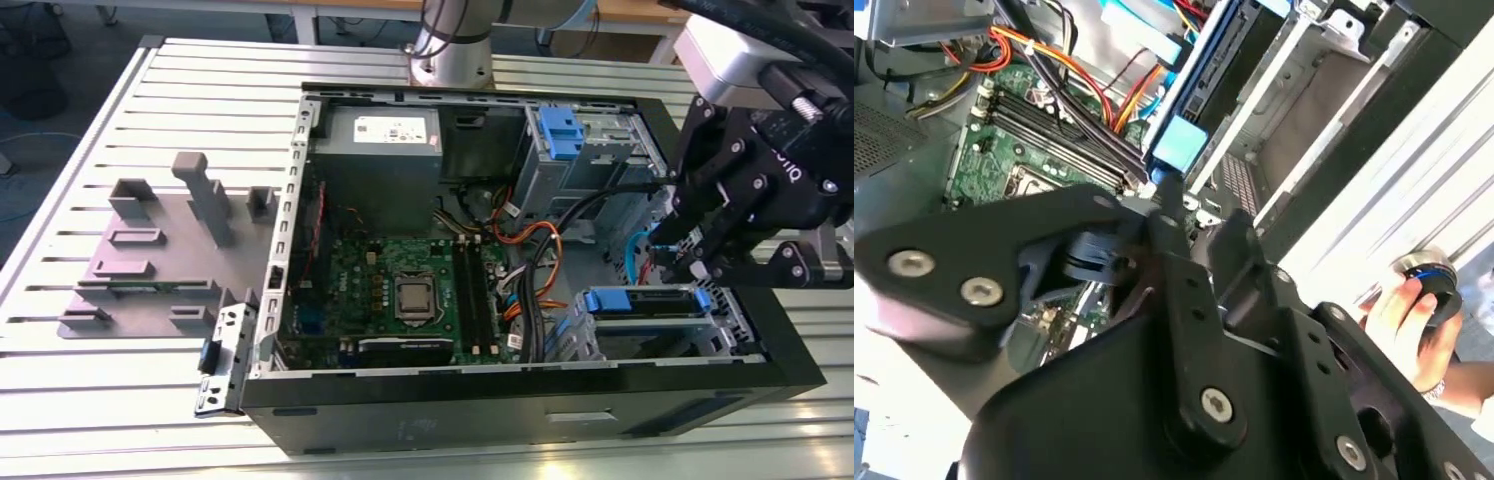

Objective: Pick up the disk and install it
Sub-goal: 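Insert the disk into the insertion slot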

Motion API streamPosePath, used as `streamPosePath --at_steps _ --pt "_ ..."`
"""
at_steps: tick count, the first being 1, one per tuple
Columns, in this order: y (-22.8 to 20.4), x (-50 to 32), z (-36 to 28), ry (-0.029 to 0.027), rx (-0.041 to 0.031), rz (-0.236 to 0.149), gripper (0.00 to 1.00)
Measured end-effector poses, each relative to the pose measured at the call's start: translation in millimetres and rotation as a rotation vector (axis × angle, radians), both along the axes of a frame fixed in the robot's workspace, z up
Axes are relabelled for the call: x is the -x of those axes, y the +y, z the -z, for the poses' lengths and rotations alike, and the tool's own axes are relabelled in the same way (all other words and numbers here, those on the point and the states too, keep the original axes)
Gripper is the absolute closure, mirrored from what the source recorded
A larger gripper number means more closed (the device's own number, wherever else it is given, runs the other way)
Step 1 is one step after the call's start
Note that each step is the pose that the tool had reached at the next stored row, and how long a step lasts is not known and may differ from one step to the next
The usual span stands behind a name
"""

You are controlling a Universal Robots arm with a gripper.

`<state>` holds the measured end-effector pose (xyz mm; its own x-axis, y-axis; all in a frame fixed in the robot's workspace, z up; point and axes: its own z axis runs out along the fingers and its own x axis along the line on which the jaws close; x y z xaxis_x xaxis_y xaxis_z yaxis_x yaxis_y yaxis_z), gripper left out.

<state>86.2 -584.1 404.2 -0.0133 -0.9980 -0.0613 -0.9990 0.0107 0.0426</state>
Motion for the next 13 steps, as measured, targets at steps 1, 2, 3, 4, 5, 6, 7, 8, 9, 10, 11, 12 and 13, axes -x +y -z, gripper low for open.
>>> streamPosePath --at_steps 1,2,3,4,5,6,7,8,9,10,11,12,13 --pt "0.7 -0.8 1.3 0.0013 -0.0001 0.0 0.64" --pt "1.2 -2.3 3.3 0.0035 -0.0003 0.0 0.7" --pt "1.8 -4.0 5.1 0.005 -0.0003 0.0 0.75" --pt "2.3 -5.6 6.8 0.0063 -0.0002 0.0 0.75" --pt "2.8 -7.4 8.6 0.0072 -0.0002 0.0 0.81" --pt "3.3 -9.3 10.4 0.0081 -0.0003 -0.001 0.87" --pt "3.8 -11.4 12.2 0.0089 -0.0002 -0.001 0.87" --pt "4.4 -13.7 14.1 0.0096 -0.0001 -0.001 0.89" --pt "5.0 -16.1 15.9 0.0102 -0.0001 -0.001 0.89" --pt "5.5 -18.5 17.8 0.0108 -0.0002 -0.001 0.89" --pt "6.1 -21.0 19.6 0.0114 -0.0003 -0.001 0.89" --pt "6.7 -23.6 21.3 0.0119 -0.0002 -0.001 0.89" --pt "7.0 -26.9 23.1 0.0123 -0.0001 -0.001 0.89"
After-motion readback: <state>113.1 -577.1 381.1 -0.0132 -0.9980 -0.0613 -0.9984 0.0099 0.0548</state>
